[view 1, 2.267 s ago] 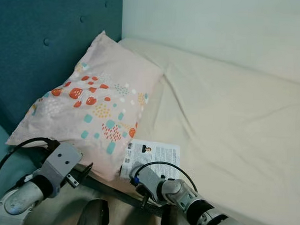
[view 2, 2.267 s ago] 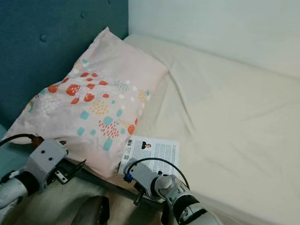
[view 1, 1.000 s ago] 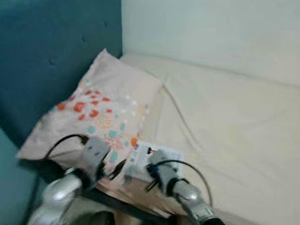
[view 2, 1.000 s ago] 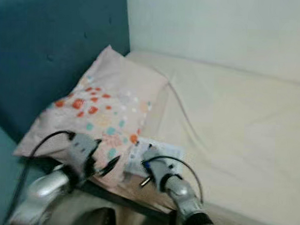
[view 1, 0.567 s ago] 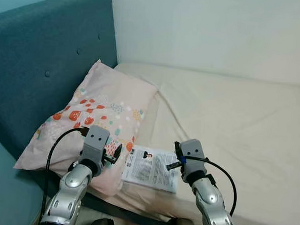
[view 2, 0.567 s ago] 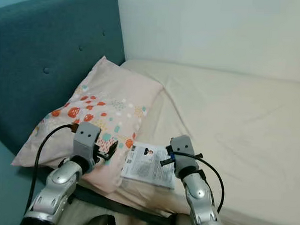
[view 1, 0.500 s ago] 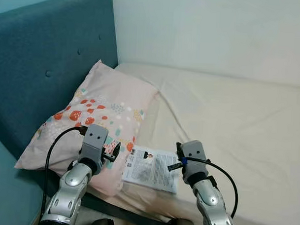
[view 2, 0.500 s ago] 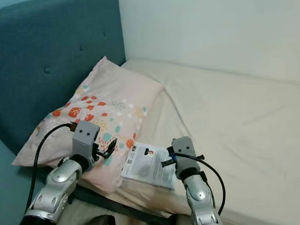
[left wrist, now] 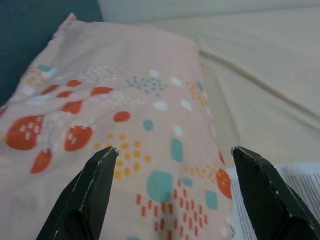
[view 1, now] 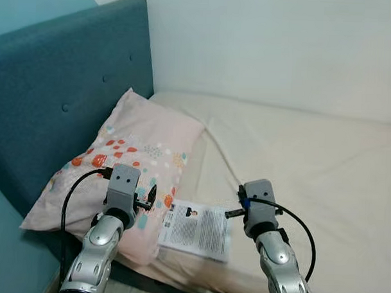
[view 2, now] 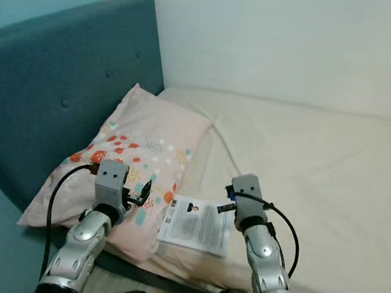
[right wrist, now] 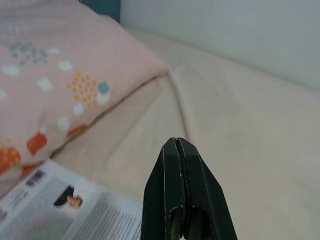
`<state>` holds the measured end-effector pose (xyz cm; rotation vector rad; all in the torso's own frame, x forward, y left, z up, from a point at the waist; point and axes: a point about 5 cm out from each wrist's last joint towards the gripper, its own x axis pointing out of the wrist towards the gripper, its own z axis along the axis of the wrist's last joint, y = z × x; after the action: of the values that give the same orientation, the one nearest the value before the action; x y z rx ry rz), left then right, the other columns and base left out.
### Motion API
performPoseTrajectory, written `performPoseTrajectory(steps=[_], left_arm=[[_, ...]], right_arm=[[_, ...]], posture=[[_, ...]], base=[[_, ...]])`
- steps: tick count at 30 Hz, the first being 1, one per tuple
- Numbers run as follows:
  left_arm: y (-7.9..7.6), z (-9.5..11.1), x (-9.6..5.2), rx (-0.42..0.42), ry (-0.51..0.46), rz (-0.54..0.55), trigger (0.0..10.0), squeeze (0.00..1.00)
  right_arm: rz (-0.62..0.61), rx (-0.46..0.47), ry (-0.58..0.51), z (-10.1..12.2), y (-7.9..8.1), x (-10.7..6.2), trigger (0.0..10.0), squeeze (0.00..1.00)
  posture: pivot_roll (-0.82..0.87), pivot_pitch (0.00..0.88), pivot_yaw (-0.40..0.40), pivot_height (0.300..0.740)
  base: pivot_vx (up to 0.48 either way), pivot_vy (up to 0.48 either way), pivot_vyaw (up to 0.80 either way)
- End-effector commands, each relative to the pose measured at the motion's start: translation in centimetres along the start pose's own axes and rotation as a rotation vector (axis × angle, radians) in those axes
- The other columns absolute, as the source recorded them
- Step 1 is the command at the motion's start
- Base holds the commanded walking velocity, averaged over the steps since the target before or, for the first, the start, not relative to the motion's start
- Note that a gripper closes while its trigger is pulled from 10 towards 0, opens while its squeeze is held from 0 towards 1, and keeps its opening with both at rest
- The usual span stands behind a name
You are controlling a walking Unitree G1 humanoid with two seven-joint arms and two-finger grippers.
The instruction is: Clean up the room
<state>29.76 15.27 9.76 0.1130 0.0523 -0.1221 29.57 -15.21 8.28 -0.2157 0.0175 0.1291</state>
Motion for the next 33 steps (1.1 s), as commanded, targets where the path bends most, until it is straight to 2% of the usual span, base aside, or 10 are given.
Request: performPoseTrajectory(steps=[1, 16, 25, 33], left_arm=[[-0.1, -0.1, 0.0, -0.017, -0.002, 0.012, 10.0, 0.0], [0.0, 0.5, 0.2, -0.007, -0.03, 0.006, 10.0, 0.0], [0.1, 0.4, 0.1, -0.005, -0.027, 0.007, 10.0, 0.0], [-0.3, 0.3, 0.3, -0.013, -0.027, -0.022, 10.0, 0.0]], right_arm=[[0.0, 0.016, -0.002, 0.4, 0.1, 0.2, 10.0, 0.0], [-0.005, 0.029, -0.008, 1.1, 0.3, 0.2, 10.0, 0.0], [-0.021, 0.029, 0.004, 0.9, 0.1, 0.1, 10.0, 0.0], [-0.049, 0.052, 0.061, 0.0, -0.4, -0.1, 10.0, 0.0]], posture=[[0.0, 0.0, -0.056, 0.681], [0.0, 0.0, -0.056, 0.74], [0.0, 0.0, -0.05, 0.74], [-0.01, 0.0, -0.046, 0.74]], base=[[0.0, 0.0, 0.0], [0.0, 0.0, 0.0], [0.0, 0.0, 0.0], [0.0, 0.0, 0.0]])
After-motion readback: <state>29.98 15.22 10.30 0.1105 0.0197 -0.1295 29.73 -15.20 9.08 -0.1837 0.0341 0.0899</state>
